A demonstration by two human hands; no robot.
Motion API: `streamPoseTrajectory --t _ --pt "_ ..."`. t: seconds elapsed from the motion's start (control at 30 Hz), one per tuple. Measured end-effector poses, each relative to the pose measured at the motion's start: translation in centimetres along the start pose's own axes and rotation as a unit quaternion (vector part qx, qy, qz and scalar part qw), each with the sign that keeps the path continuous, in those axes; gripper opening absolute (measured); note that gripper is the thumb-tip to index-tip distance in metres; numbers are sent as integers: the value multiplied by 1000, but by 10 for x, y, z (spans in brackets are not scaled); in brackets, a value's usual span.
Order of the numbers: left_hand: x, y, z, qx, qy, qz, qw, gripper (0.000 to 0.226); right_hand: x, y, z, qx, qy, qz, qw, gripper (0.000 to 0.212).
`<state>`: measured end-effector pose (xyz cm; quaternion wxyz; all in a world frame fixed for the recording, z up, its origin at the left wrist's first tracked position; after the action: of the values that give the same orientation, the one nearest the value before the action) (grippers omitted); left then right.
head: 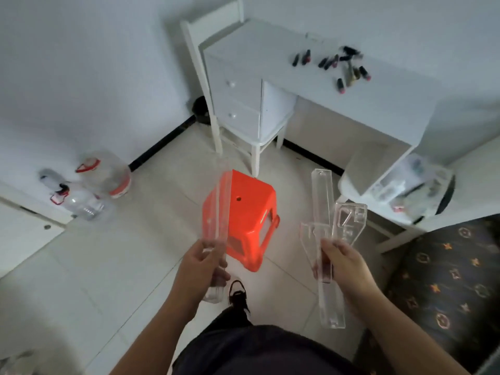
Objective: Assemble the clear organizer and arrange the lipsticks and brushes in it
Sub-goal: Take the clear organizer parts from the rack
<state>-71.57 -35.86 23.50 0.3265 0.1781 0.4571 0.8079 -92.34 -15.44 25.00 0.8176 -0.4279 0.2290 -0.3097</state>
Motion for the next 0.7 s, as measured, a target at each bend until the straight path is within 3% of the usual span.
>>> streamPoseTrajectory --t 0.3,0.4,0.7 --pt "15 108 -124 34 -103 -92 990 40 -21 -65 -79 -46 100 -82 991 38" --pt "31 135 -150 35 -128 -77 988 37 -30 -77 -101 -49 114 -103 987 40" --pt "112 196 -256 25 -119 -63 991 38 -103 -129 -210 -63 112 -135 983 33"
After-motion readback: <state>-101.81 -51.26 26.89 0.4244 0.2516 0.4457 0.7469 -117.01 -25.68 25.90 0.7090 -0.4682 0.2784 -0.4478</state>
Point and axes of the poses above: each hand's wrist, its own z-axis away from the middle knuckle, its own x-axis out of the palm, y = z × x, the point moved 2 cm from there along -z, towards the middle knuckle, and after that the axes turned 7 degrees about -y, right-handed, at the moved point
